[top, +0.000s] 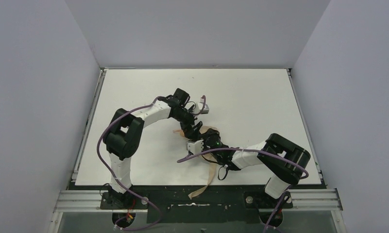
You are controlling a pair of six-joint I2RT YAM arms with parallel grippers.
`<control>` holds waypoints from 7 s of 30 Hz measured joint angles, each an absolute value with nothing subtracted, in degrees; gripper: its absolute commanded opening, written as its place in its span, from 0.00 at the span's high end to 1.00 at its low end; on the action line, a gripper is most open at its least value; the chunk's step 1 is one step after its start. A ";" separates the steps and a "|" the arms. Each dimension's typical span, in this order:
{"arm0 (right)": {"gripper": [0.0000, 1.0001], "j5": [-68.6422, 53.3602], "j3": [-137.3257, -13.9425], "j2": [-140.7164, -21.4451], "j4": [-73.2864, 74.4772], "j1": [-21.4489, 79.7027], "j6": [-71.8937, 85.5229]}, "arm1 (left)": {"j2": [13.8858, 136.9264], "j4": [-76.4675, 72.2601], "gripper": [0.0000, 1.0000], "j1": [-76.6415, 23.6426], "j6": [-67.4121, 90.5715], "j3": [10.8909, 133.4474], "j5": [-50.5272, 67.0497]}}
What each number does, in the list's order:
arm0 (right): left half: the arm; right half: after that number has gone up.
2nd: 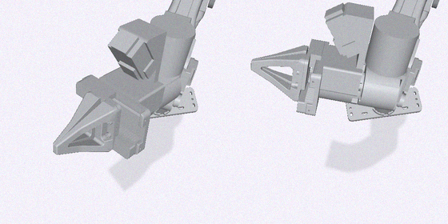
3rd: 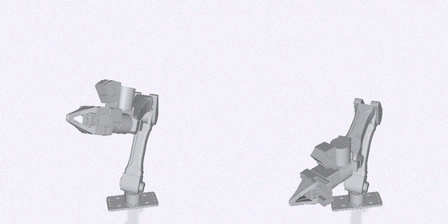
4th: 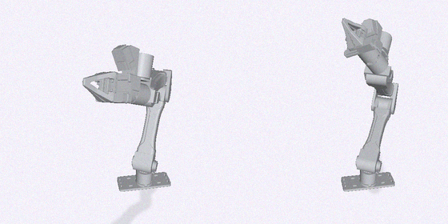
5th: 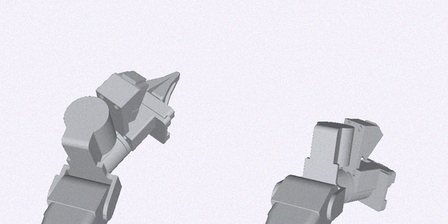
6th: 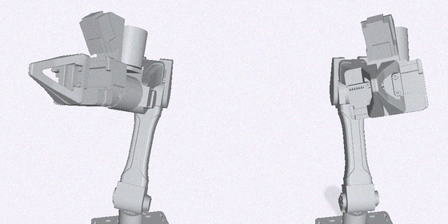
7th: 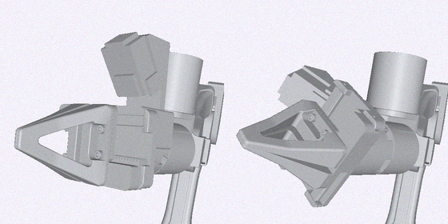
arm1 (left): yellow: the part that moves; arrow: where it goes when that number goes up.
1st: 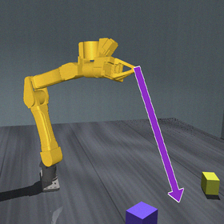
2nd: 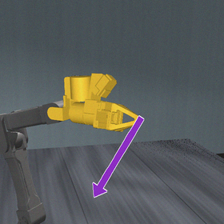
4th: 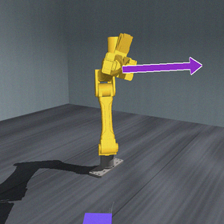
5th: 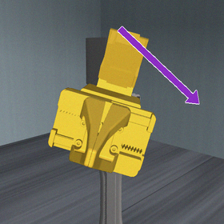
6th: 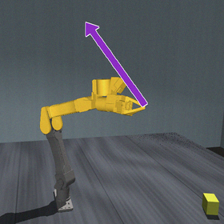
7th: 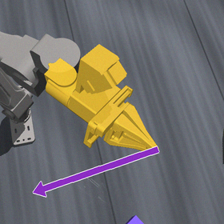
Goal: Put away the umbrella
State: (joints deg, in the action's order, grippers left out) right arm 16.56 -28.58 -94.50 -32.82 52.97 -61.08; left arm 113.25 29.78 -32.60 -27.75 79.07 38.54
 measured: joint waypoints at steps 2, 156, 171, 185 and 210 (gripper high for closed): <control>0.96 16.60 -28.58 -94.50 -32.82 52.99 -61.08 | 114.24 30.44 0.11 -33.17 -28.25 79.07 38.96; 0.43 13.19 -22.72 -52.64 30.65 50.76 64.73 | 113.49 26.06 1.00 -38.81 -28.71 78.46 19.90; 0.77 7.14 -22.50 -58.83 22.39 49.71 65.17 | 114.30 26.09 1.00 -38.85 -28.27 79.79 17.87; 1.00 2.50 -20.21 -53.10 24.93 47.18 64.07 | 114.45 26.44 1.00 -38.85 -28.12 80.53 16.08; 1.00 -17.17 -22.70 -68.69 1.43 50.63 56.10 | 117.47 32.05 1.00 -38.20 -20.62 86.52 12.60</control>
